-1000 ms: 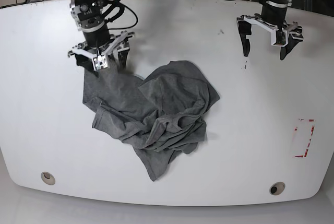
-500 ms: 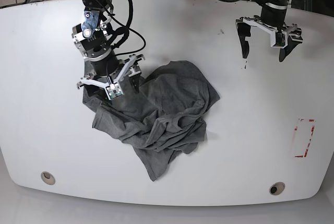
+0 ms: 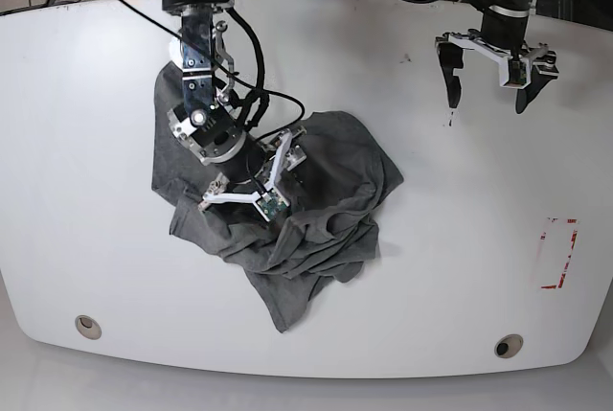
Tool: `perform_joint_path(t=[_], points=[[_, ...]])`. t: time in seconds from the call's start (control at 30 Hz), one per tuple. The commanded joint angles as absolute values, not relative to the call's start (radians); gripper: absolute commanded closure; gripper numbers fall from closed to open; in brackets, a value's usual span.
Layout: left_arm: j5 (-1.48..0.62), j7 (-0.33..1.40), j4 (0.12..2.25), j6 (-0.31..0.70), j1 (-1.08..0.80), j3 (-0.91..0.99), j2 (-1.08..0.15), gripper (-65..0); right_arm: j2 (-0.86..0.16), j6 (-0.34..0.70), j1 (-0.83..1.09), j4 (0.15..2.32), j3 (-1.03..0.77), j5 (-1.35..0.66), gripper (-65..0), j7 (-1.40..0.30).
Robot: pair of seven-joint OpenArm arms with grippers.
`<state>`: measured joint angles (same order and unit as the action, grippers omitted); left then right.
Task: Layout the t-shirt on the table in an organized manner, then fold the t-shirt properly
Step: 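Lower the right gripper onto the crumpled grey t-shirt and pinch fabric, then lift the grasped shirt with the right gripper and pull it away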
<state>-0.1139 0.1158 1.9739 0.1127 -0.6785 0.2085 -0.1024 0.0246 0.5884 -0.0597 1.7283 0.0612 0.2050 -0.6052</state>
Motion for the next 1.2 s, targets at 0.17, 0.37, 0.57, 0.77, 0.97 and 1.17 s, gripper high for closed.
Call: perform_joint_path(t=[0.17,0.37,0.57,0.77,0.97,1.17], points=[[-0.116,0.090,1.989,0.114,-0.682,0.211,-0.107,-65.0,0.015,0.591,-0.202,1.538,0.122,0.185,-43.9,-0.545],[-0.116,0.091,1.989,0.114,-0.682,0.208,-0.107,-65.0,0.016,0.591,-0.254,1.417,0.122,0.191,-43.9,-0.441],[-0.116,0.091,1.988,0.114,-0.682,0.208,-0.107,-65.0,0.015,0.591,-0.314,1.317,0.122,0.191,-43.9,-0.401],[-0.114,0.091,1.986,0.114,-0.680,0.208,-0.107,-65.0,0.015,0.591,-0.335,1.276,0.124,0.191,-43.9,-0.381],[-0.114,0.091,1.983,0.114,-0.679,0.206,-0.107,-65.0,0.021,0.588,-0.335,1.268,0.124,0.191,-43.8,-0.331],[-0.114,0.091,1.983,0.114,-0.677,0.206,-0.107,-65.0,0.021,0.587,-0.351,1.227,0.124,0.191,-40.4,-0.318]])
